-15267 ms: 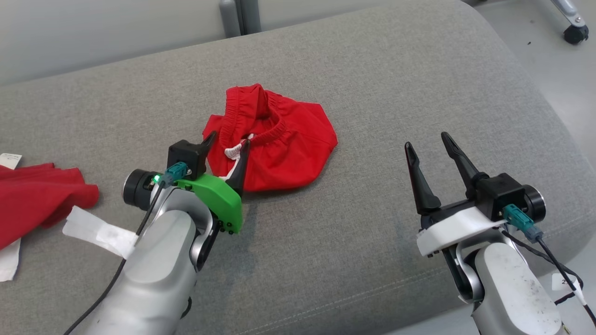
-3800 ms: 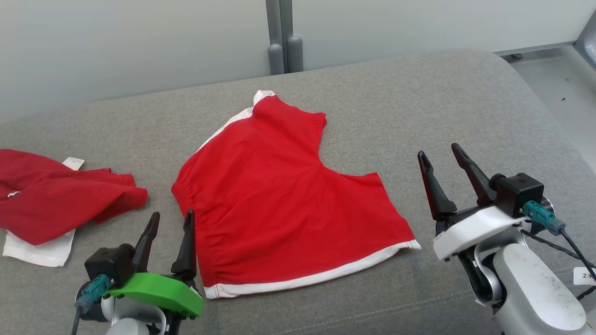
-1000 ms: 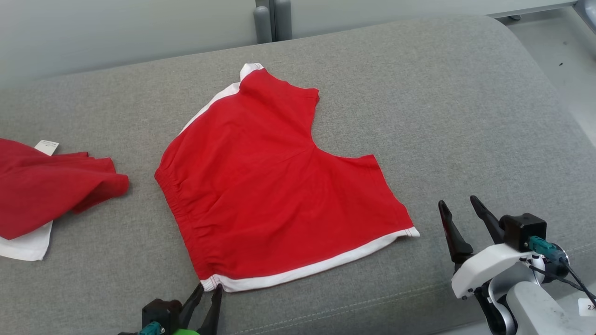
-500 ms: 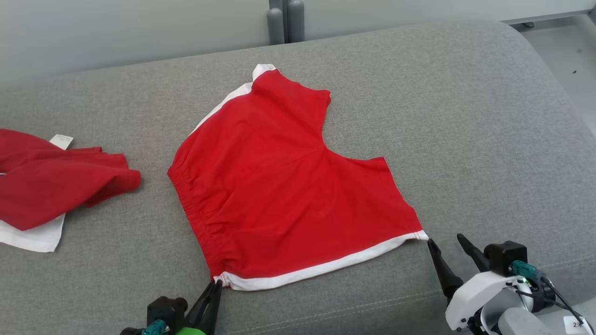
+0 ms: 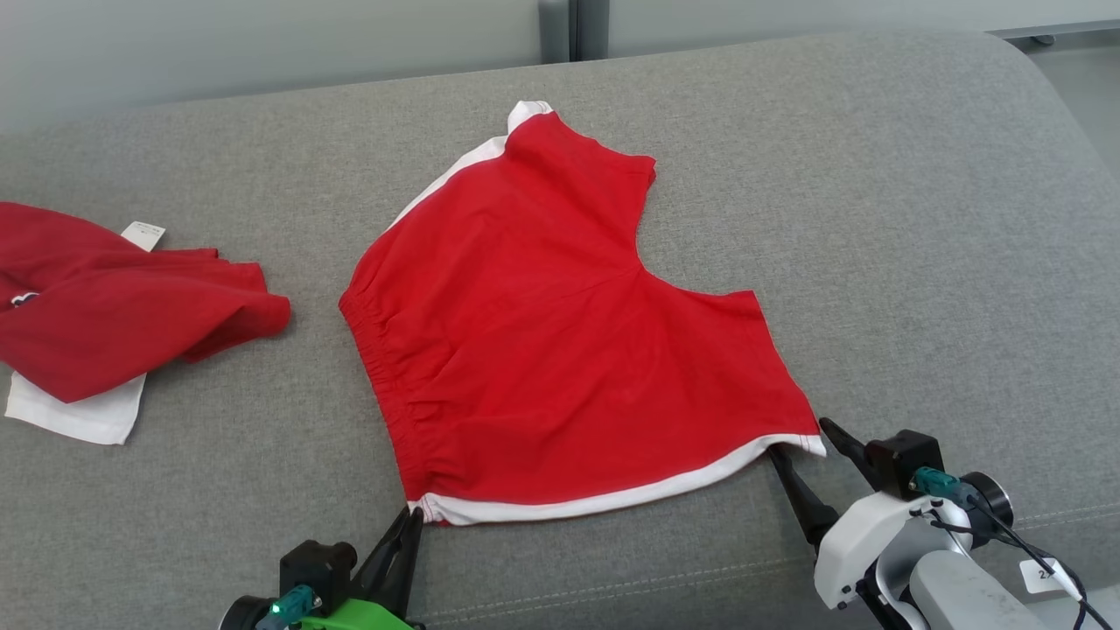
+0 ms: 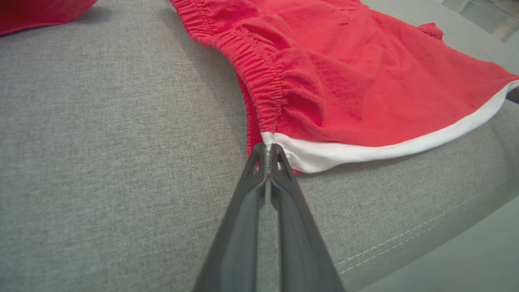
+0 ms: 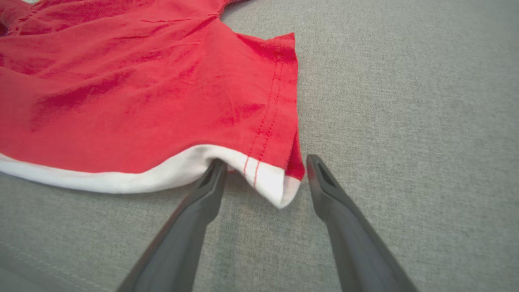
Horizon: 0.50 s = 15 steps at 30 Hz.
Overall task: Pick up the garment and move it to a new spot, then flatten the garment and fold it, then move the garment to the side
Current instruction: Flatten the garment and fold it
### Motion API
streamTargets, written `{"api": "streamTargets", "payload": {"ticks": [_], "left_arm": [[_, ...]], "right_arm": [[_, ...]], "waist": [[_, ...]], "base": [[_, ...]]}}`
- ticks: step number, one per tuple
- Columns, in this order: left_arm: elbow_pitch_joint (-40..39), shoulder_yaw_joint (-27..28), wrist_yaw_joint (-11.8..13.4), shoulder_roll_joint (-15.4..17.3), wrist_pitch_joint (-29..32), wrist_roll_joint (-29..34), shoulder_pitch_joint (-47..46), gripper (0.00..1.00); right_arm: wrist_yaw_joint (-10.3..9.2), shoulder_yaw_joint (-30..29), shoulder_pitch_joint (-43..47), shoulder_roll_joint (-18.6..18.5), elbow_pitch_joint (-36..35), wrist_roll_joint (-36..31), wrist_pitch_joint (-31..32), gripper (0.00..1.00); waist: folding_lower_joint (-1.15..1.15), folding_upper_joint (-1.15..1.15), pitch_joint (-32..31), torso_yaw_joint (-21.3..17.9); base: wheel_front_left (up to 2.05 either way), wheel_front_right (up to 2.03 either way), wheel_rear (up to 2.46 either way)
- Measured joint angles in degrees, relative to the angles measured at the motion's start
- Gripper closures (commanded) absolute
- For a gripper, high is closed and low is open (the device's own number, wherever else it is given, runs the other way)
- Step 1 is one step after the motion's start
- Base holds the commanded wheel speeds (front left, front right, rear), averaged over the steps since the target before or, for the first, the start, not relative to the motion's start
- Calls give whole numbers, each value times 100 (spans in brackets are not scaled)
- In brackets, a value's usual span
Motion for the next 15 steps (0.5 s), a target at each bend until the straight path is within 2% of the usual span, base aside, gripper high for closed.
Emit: {"api": "streamTargets", "payload": {"ticks": [2, 4, 5, 9, 10, 11, 12, 15], "left_arm": [[2, 1, 0, -11, 0, -1, 0, 100], [9, 3, 0, -14, -1, -1, -1, 100], [12, 5, 0, -14, -1, -1, -1, 100], [23, 14, -1, -18, -29, -1, -2, 100], [25, 21, -1, -19, -30, -1, -2, 100], [29, 29, -1, -21, -30, -1, -3, 100], [31, 35, -1, -23, -31, -1, -3, 100], [32, 71, -2, -34, -31, -4, -5, 100]], "right_arm": [[1, 18, -11, -1, 32, -22, 0, 14], [3, 35, -21, 1, 46, -32, 0, 36], [22, 42, -24, 3, 49, -38, 0, 51], [52, 68, -54, 7, 47, -77, 0, 68], [52, 68, -62, 9, 46, -77, 0, 68], [53, 68, -63, 10, 45, -77, 0, 87], [53, 68, -63, 10, 44, -77, 0, 98], [62, 38, -63, 16, 12, -63, 0, 100]], "waist": [[0, 0, 4, 6], [0, 0, 7, 10], [0, 0, 8, 11], [0, 0, 9, 12], [0, 0, 10, 11], [0, 0, 10, 9], [0, 0, 10, 5], [0, 0, 7, -13]], "base": [[0, 0, 0], [0, 0, 0], [0, 0, 0], [0, 0, 0], [0, 0, 0], [0, 0, 0], [0, 0, 0], [0, 0, 0]]}}
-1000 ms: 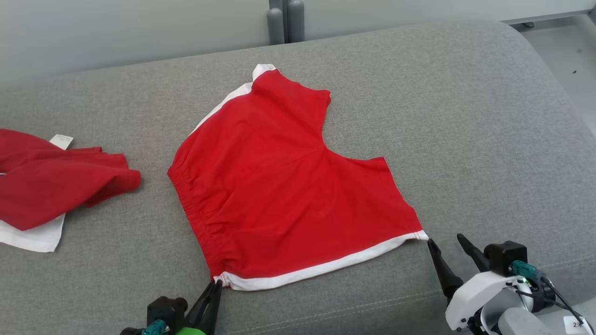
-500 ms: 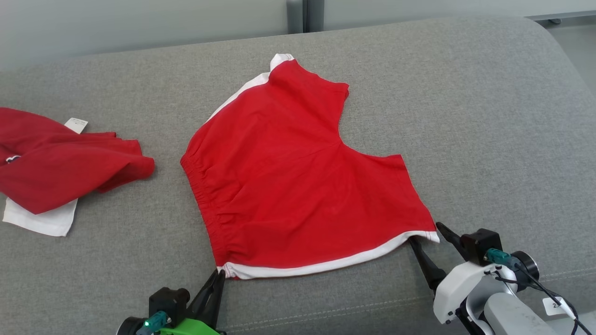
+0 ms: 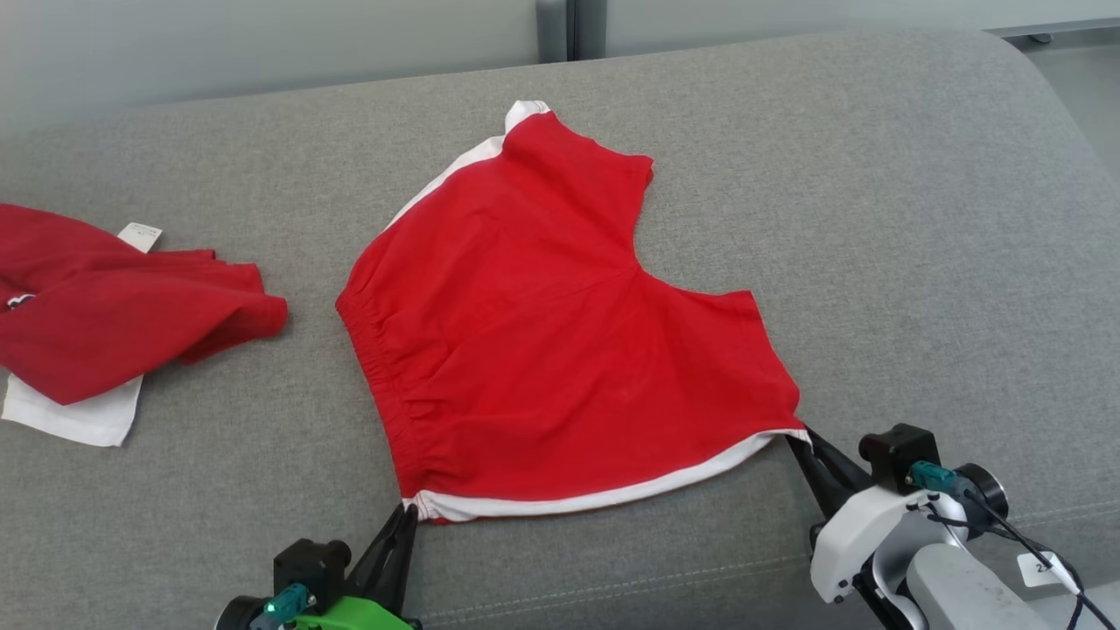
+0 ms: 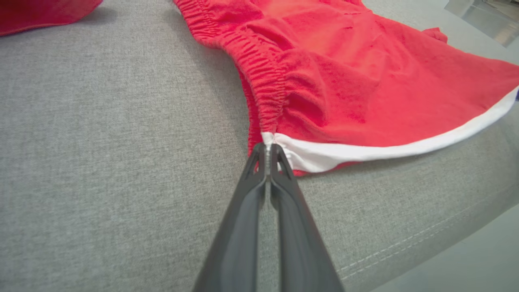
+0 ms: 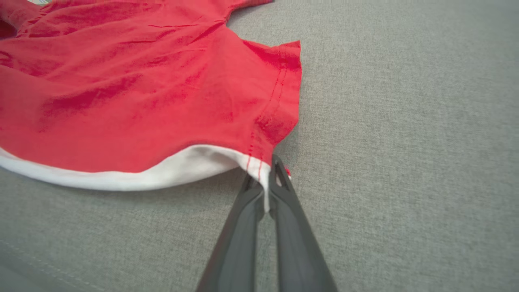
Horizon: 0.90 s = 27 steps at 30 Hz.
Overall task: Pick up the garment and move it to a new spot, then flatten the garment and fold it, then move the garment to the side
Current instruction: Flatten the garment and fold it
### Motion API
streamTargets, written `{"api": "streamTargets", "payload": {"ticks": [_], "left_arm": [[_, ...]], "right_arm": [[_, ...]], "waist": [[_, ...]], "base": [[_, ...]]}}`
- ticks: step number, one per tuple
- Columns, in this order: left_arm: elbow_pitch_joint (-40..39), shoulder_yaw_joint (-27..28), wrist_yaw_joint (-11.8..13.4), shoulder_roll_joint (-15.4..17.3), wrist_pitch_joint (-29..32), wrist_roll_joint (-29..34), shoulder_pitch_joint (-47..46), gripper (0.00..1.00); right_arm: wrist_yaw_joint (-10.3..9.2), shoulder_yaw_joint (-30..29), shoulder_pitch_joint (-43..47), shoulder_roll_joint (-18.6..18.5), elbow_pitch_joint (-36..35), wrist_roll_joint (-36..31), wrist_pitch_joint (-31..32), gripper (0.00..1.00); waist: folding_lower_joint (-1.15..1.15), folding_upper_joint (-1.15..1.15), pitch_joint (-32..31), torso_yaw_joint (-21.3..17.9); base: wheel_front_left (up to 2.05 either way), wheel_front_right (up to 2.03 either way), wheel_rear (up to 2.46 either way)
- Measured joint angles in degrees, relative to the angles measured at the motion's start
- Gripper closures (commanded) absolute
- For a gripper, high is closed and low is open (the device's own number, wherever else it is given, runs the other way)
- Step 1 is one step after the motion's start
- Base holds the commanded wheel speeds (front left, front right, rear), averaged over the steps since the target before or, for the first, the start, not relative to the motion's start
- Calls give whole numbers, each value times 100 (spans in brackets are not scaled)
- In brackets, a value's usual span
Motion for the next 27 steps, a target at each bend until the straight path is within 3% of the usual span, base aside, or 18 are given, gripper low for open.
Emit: {"api": "streamTargets", "payload": {"ticks": [6, 17, 27], "left_arm": [[-105, 209, -5, -41, 0, -191, -3, 100], [-1194, 750, -75, -155, -2, -441, -17, 100], [-2185, 936, -153, -169, -3, -431, 175, 100]], "right_arm": [[36, -171, 6, -13, -238, 59, 1, 100], [24, -625, 7, -230, -1292, 89, 0, 100], [-129, -829, 323, -486, -2094, -20, 0, 100]], "waist": [[0, 0, -19, -50], [0, 0, -122, -117], [0, 0, -424, -216]], "base": [[0, 0, 0], [0, 0, 0], [0, 0, 0]]}}
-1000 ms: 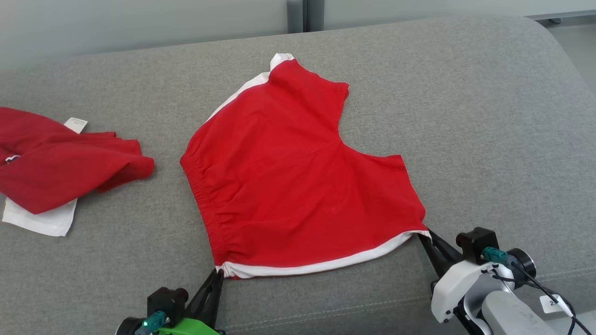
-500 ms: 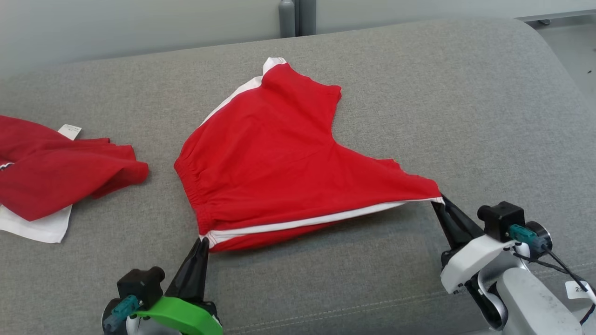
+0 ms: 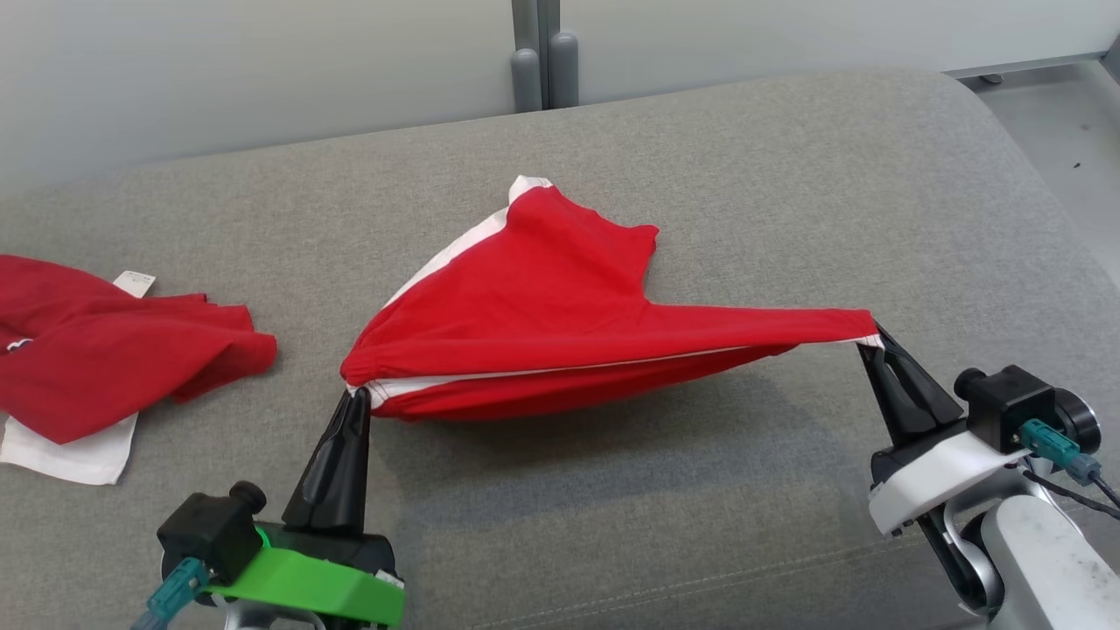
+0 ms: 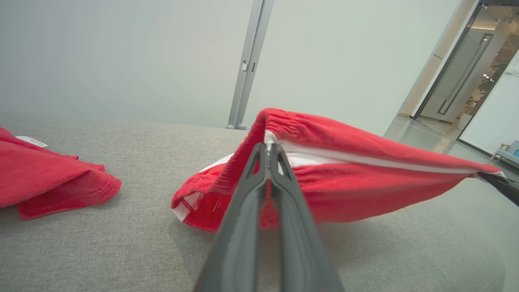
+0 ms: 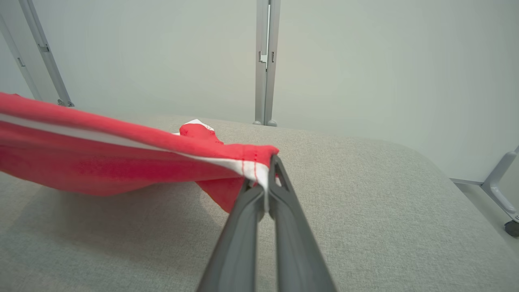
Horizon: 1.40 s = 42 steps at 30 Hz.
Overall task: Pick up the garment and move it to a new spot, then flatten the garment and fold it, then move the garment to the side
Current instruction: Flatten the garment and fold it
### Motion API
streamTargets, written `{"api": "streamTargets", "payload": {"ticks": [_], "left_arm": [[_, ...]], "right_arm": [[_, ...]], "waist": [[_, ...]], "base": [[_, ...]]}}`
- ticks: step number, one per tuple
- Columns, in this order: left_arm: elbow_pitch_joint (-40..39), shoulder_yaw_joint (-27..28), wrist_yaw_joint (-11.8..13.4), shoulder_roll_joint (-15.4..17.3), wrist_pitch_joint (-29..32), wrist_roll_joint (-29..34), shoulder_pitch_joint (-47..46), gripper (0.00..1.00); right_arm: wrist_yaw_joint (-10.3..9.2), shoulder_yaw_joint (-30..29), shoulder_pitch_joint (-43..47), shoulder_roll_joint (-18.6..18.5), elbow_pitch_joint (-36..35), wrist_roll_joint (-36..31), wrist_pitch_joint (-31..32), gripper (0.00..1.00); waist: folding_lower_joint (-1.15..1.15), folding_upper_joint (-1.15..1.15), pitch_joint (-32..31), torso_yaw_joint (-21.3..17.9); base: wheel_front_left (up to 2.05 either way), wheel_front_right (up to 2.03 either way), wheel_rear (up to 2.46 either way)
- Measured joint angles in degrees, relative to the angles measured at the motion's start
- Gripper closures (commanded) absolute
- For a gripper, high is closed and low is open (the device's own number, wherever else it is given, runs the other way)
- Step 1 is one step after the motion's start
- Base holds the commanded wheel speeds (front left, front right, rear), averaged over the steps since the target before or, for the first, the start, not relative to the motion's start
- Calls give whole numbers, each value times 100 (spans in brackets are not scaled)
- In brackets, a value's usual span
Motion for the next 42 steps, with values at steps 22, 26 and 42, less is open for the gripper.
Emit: {"api": "streamTargets", "payload": {"ticks": [22, 26, 42], "left_arm": [[-491, -602, 1, 53, 409, 180, 1055, 100], [-280, -643, 2, 41, 614, 111, 987, 100], [345, -576, 345, -26, 788, -814, -444, 100]], "right_arm": [[58, 4, 824, -586, -493, 33, 447, 100], [174, 151, 314, -682, -296, 58, 748, 100], [279, 1044, -2481, -733, 601, 85, 2087, 100]], "waist": [[0, 0, 122, 13], [0, 0, 217, 205], [0, 0, 924, 823]], "base": [[0, 0, 0], [0, 0, 0], [0, 0, 0]]}}
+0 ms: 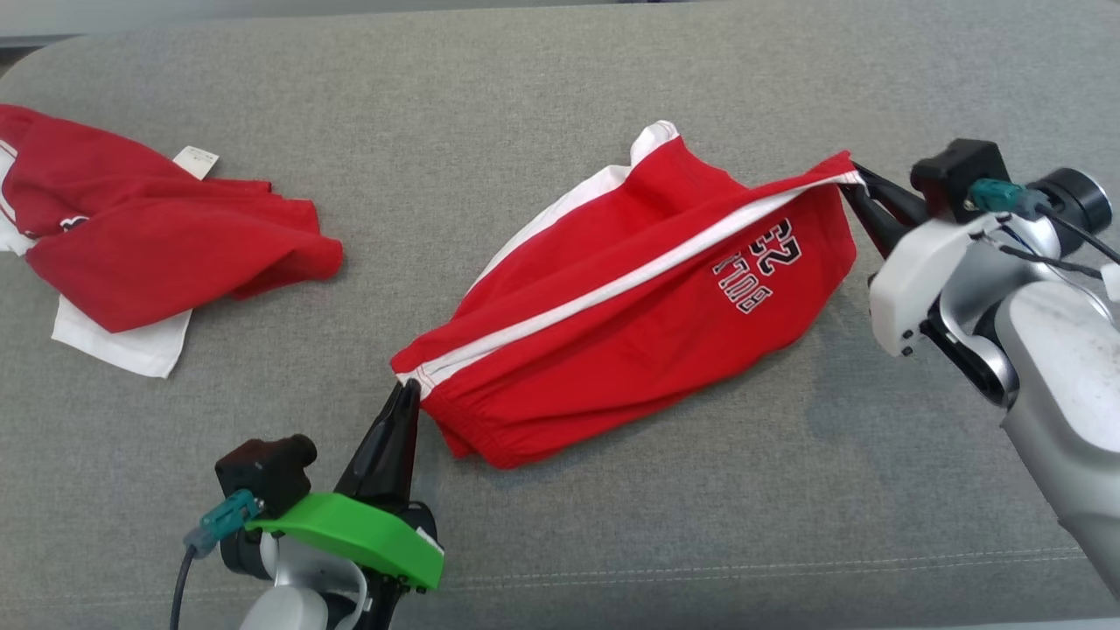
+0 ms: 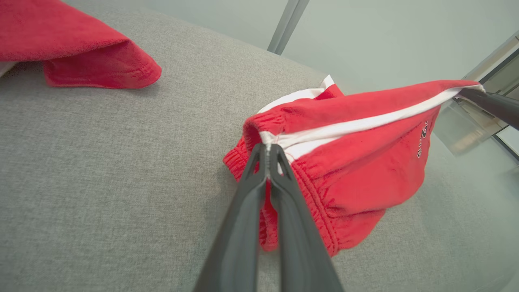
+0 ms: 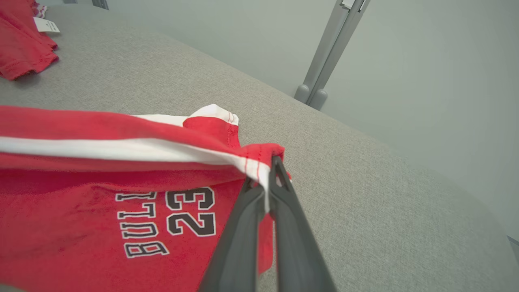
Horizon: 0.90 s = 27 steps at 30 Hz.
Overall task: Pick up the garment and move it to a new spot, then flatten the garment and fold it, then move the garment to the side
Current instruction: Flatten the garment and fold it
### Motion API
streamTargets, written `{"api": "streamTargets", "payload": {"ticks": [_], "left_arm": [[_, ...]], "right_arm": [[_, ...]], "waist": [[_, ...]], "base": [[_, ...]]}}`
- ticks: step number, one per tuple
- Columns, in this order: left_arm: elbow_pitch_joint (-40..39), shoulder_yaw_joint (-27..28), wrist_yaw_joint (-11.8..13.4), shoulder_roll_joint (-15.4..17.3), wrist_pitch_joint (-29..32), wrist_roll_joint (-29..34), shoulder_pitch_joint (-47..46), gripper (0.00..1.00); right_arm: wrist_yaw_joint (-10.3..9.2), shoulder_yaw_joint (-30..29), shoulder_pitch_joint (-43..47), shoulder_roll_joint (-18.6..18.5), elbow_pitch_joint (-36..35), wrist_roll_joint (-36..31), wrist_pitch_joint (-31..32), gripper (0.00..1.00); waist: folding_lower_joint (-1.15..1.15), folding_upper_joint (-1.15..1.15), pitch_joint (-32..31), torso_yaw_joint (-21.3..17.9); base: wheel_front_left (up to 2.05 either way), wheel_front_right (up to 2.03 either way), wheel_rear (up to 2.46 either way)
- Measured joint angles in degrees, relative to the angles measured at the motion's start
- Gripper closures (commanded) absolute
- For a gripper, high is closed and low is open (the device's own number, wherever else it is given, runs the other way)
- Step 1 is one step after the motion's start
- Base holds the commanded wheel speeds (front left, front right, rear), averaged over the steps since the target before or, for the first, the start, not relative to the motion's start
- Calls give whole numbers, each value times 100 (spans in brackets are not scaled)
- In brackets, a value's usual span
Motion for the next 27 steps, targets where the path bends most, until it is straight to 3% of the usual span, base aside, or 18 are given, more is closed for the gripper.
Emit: {"api": "streamTargets", "payload": {"ticks": [6, 21, 22, 24, 25, 26, 27], "left_arm": [[137, -293, 133, -4, 30, -371, -423, 100], [495, -730, 426, -33, -293, -960, -1291, 100], [532, -749, 444, -35, -336, -1009, -1327, 100], [598, -802, 470, -37, -399, -1110, -1416, 98], [635, -813, 474, -42, -425, -1126, -1452, 73], [669, -816, 492, -48, -456, -1126, -1482, 56], [695, -821, 504, -48, -474, -1128, -1499, 26]], "right_arm": [[0, 672, -677, -19, 348, 310, 464, 100], [0, 1179, -1924, -220, 1115, 742, 755, 100], [0, 1207, -1965, -218, 1178, 761, 755, 91], [0, 1258, -2036, -218, 1312, 797, 751, 52], [0, 1287, -2068, -218, 1378, 814, 734, 17], [0, 1315, -2101, -216, 1435, 833, 712, 0], [0, 1335, -2139, -211, 1491, 865, 683, 0]], "waist": [[0, 0, 278, 184], [0, 0, 884, 688], [0, 0, 919, 722], [0, 0, 979, 784], [0, 0, 1004, 813], [0, 0, 1026, 837], [0, 0, 1045, 857]], "base": [[0, 0, 0], [0, 0, 0], [0, 0, 0], [0, 0, 0], [0, 0, 0], [0, 0, 0], [0, 0, 0]]}}
